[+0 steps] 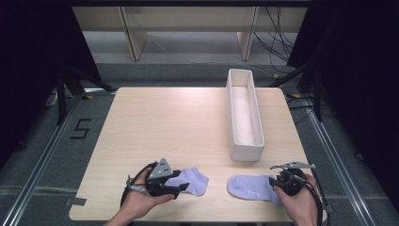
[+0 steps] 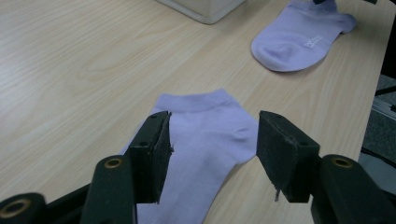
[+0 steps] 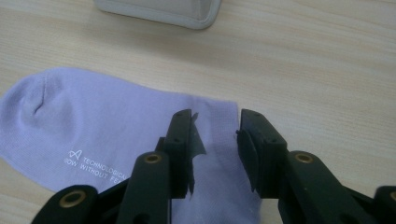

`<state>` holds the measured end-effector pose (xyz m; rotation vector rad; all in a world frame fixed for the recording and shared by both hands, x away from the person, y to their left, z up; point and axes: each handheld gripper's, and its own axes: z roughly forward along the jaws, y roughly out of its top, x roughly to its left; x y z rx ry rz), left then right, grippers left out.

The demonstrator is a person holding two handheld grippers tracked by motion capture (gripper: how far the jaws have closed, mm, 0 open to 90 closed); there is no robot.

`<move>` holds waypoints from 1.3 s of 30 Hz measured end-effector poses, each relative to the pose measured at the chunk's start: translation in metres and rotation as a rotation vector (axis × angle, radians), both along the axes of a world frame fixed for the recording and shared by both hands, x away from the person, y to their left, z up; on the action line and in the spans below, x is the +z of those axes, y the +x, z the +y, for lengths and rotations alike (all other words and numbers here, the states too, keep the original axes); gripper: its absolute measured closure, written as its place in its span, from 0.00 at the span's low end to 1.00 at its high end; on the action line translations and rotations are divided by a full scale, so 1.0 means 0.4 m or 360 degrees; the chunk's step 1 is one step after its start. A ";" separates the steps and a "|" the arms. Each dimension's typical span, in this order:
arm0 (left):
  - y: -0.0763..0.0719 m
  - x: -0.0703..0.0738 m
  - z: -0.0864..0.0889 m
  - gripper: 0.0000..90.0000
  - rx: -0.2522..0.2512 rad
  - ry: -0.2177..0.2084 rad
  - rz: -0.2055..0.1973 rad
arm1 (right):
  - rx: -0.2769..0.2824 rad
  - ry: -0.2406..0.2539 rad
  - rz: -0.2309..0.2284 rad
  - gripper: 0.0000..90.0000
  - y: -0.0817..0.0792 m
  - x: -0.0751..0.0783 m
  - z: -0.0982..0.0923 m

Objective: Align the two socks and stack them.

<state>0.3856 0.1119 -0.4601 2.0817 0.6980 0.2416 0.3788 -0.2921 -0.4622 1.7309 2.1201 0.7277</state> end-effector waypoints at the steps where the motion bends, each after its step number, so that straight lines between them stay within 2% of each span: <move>1: -0.002 0.002 -0.008 0.49 -0.0009 -0.0002 0.0010 | 0.0026 -0.0008 0.0000 0.72 -0.002 -0.001 -0.002; 2: -0.002 0.004 -0.014 0.49 -0.0026 0.0009 0.0005 | 0.0048 -0.0015 0.0006 0.72 -0.004 -0.002 -0.002; 3: -0.003 0.003 -0.021 0.49 -0.0039 0.0004 -0.0005 | 0.0035 0.0019 0.0021 0.71 -0.004 -0.001 0.004; 4: -0.004 0.004 -0.026 0.49 -0.0048 0.0015 0.0001 | 0.0059 -0.0004 0.0005 0.70 -0.004 -0.002 0.003; 5: -0.003 0.003 -0.030 0.49 -0.0057 0.0019 -0.0008 | 0.0040 0.0011 0.0024 0.70 -0.007 0.000 0.010; 8: -0.004 0.001 -0.035 0.49 -0.0047 0.0020 -0.0011 | 0.0064 0.0001 0.0022 0.71 -0.005 -0.001 0.026; 9: -0.005 0.001 -0.034 0.49 -0.0049 0.0022 -0.0012 | 0.0134 -0.0025 0.0006 0.71 -0.002 -0.005 0.030; 10: -0.005 0.000 -0.033 0.49 -0.0050 0.0013 -0.0012 | 0.0158 -0.0024 0.0023 0.71 -0.001 -0.010 0.039; 11: -0.004 0.002 -0.027 0.49 -0.0062 0.0044 -0.0015 | 0.0168 -0.0030 0.0035 0.71 0.001 -0.014 0.049; 12: -0.006 0.001 -0.026 0.49 -0.0036 0.0019 -0.0013 | 0.0167 -0.0051 0.0049 0.71 0.003 -0.017 0.054; 14: -0.005 0.005 -0.013 0.49 -0.0040 0.0051 -0.0017 | 0.0167 -0.0059 0.0058 0.70 0.010 -0.027 0.055; 15: -0.008 0.002 -0.013 0.49 -0.0014 0.0009 -0.0014 | 0.0136 -0.0084 0.0045 0.70 0.011 -0.028 0.056; 16: -0.006 0.005 -0.004 0.49 -0.0035 0.0064 -0.0024 | 0.0146 -0.0091 0.0047 0.71 0.014 -0.029 0.053; 17: -0.007 0.003 -0.004 0.49 -0.0015 0.0033 -0.0013 | 0.0129 -0.0092 0.0042 0.71 0.015 -0.030 0.054; 18: -0.005 0.005 0.002 0.49 -0.0031 0.0068 -0.0019 | 0.0132 -0.0088 0.0057 0.71 0.018 -0.032 0.053; 19: -0.007 0.003 0.000 0.49 -0.0002 0.0035 -0.0011 | 0.0132 -0.0096 0.0057 0.72 0.020 -0.036 0.052; 20: -0.007 0.002 0.002 0.49 0.0000 0.0030 -0.0014 | 0.0125 -0.0099 0.0059 0.73 0.022 -0.039 0.054; 21: -0.005 0.003 0.006 0.49 -0.0021 0.0060 -0.0024 | 0.0140 -0.0084 0.0065 0.74 0.025 -0.039 0.052; 22: -0.005 0.003 0.006 0.49 -0.0021 0.0060 -0.0024 | 0.0140 -0.0084 0.0065 0.74 0.025 -0.039 0.052; 26: -0.008 0.000 0.006 0.49 0.0000 0.0041 -0.0010 | 0.0118 -0.0118 0.0060 0.84 0.024 -0.038 0.053; 28: -0.007 0.001 0.008 0.49 -0.0015 0.0062 -0.0014 | 0.0129 -0.0128 0.0072 0.88 0.023 -0.037 0.054; 31: -0.009 -0.002 0.006 0.49 -0.0002 0.0036 -0.0013 | 0.0130 -0.0110 0.0079 0.96 0.021 -0.037 0.057; 34: -0.009 -0.002 0.010 0.49 -0.0019 0.0049 -0.0011 | 0.0118 -0.0108 0.0072 0.98 0.019 -0.038 0.060; 36: -0.011 -0.004 0.010 0.49 0.0002 0.0037 -0.0009 | 0.0106 -0.0101 0.0079 0.98 0.019 -0.036 0.060; 37: -0.010 -0.003 0.014 0.49 -0.0004 0.0053 -0.0011 | 0.0116 -0.0073 0.0089 0.98 0.020 -0.036 0.059; 38: -0.010 -0.006 0.014 0.49 0.0012 0.0024 -0.0017 | 0.0108 -0.0048 0.0081 0.98 0.018 -0.032 0.061; 39: -0.010 -0.006 0.014 0.49 0.0012 0.0024 -0.0017 | 0.0108 -0.0048 0.0081 0.98 0.018 -0.032 0.061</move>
